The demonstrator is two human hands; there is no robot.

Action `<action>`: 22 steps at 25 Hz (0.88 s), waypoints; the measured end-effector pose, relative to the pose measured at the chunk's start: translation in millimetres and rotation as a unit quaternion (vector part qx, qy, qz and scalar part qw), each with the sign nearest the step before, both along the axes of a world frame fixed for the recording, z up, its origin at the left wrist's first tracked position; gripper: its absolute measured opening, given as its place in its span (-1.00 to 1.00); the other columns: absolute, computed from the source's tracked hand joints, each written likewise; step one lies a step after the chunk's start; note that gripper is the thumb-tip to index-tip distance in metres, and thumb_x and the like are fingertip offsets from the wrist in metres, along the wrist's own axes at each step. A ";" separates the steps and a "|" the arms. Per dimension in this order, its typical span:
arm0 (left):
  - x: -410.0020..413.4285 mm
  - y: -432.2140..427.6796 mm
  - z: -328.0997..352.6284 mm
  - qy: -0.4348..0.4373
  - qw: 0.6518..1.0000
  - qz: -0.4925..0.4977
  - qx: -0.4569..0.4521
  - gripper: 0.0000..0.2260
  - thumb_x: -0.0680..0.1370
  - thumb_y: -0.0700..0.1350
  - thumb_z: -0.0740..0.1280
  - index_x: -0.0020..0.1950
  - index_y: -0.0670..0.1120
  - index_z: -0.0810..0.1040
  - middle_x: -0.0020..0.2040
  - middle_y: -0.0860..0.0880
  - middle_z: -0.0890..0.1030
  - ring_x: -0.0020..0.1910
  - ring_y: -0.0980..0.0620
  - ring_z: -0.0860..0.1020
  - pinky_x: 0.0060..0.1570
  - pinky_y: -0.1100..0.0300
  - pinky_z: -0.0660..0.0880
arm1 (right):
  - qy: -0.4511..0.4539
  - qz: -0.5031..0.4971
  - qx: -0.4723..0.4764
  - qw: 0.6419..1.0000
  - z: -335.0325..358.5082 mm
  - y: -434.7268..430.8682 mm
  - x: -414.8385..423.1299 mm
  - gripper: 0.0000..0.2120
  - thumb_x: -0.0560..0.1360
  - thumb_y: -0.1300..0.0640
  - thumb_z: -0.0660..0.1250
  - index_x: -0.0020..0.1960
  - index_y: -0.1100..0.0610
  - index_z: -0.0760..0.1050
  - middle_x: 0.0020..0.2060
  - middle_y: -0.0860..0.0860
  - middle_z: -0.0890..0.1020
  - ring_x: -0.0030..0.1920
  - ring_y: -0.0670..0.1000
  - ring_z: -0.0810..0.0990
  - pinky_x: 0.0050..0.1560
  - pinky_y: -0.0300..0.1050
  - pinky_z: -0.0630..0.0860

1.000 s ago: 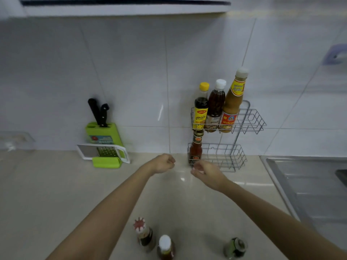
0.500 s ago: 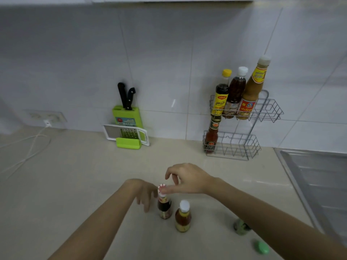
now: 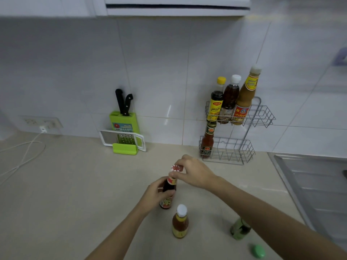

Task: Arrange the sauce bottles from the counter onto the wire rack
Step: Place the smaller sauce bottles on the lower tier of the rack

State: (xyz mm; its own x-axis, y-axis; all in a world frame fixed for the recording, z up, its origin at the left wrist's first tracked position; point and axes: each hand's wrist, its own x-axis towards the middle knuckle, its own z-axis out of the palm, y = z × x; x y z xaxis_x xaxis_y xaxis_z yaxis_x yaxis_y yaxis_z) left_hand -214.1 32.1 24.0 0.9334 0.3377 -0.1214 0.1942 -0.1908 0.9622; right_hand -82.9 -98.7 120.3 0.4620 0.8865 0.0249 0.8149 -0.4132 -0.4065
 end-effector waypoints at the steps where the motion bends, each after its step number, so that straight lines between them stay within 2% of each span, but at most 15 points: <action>1: 7.8 -4.2 7.0 -0.012 1.000 0.008 -0.008 -0.65 0.45 -0.11 0.46 0.23 0.02 0.55 0.11 0.00 0.67 0.13 0.07 0.62 0.24 0.02 0.52 | -0.004 -0.012 0.011 1.000 8.0 0.0 7.0 -0.58 0.48 -0.21 0.27 0.08 0.11 0.57 -0.03 0.07 0.54 -0.05 0.10 0.56 -0.07 -0.01 0.50; 5: 48.6 -18.1 43.7 -0.052 0.998 0.010 -0.033 -0.63 0.50 -0.13 0.41 0.31 -0.03 0.51 0.09 0.05 0.66 0.06 0.25 0.61 0.13 0.23 0.52 | -0.051 -0.049 0.060 0.996 46.6 -1.8 43.1 -0.62 0.49 -0.13 0.31 0.14 0.12 0.58 0.00 0.07 0.57 -0.04 0.07 0.57 -0.03 0.03 0.54; 8: 75.7 -26.9 66.9 -0.071 0.997 -0.025 -0.028 -0.67 0.52 -0.12 0.38 0.29 -0.02 0.52 0.06 0.09 0.67 0.01 0.28 0.60 0.02 0.37 0.53 | -0.027 -0.008 0.062 0.998 79.6 -15.8 76.8 -0.67 0.49 -0.04 0.35 0.17 0.13 0.56 -0.07 -0.02 0.53 -0.10 0.00 0.51 -0.10 -0.11 0.44; 10: 90.1 -31.1 77.1 -0.070 0.996 -0.052 -0.027 -0.65 0.52 -0.09 0.39 0.30 0.00 0.52 0.13 0.08 0.66 0.11 0.21 0.59 0.08 0.35 0.52 | 0.009 0.043 0.041 0.998 99.7 -30.6 97.7 -0.68 0.49 0.03 0.37 0.21 0.12 0.56 -0.05 -0.08 0.51 -0.09 -0.04 0.50 -0.13 -0.23 0.42; 12: 103.2 -35.4 84.8 -0.067 0.995 -0.076 -0.025 -0.62 0.51 -0.05 0.39 0.33 0.01 0.50 0.19 0.08 0.64 0.18 0.15 0.57 0.16 0.26 0.51 | 0.013 0.068 0.032 0.997 111.8 -46.5 114.2 -0.67 0.49 0.06 0.38 0.24 0.07 0.54 -0.01 -0.11 0.54 -0.06 -0.04 0.53 -0.11 -0.27 0.46; 15: 120.4 -43.1 92.1 -0.059 0.993 -0.104 -0.020 -0.59 0.50 -0.01 0.40 0.35 0.01 0.49 0.22 0.07 0.62 0.23 0.11 0.55 0.20 0.20 0.48 | -0.012 0.088 0.022 0.996 120.4 -61.0 132.1 -0.65 0.49 0.06 0.38 0.26 0.04 0.54 0.03 -0.03 0.60 -0.08 -0.04 0.55 -0.10 -0.21 0.50; 18: 131.6 -49.7 94.6 -0.044 0.990 -0.134 -0.020 -0.56 0.50 0.01 0.40 0.37 0.04 0.47 0.25 0.07 0.61 0.25 0.10 0.54 0.19 0.21 0.49 | -0.062 0.112 -0.023 0.992 128.1 -69.0 144.8 -0.65 0.50 0.03 0.36 0.26 0.08 0.54 0.03 -0.01 0.61 -0.11 -0.08 0.52 -0.15 -0.31 0.43; 20: 137.1 -52.4 97.5 -0.038 0.988 -0.148 -0.014 -0.55 0.49 0.04 0.40 0.37 0.05 0.46 0.26 0.07 0.61 0.24 0.09 0.54 0.22 0.17 0.49 | -0.084 0.118 -0.045 0.988 132.0 -74.4 151.1 -0.67 0.50 -0.01 0.35 0.21 0.12 0.56 0.00 -0.01 0.60 -0.13 -0.08 0.51 -0.18 -0.32 0.39; 22: 141.8 -55.1 102.3 -0.033 0.987 -0.160 -0.007 -0.54 0.49 0.05 0.41 0.37 0.05 0.46 0.26 0.06 0.61 0.23 0.10 0.55 0.23 0.16 0.49 | -0.104 0.119 -0.056 0.986 132.7 -78.7 152.0 -0.68 0.52 -0.07 0.31 0.07 0.18 0.57 -0.09 0.03 0.58 -0.17 -0.06 0.48 -0.19 -0.22 0.41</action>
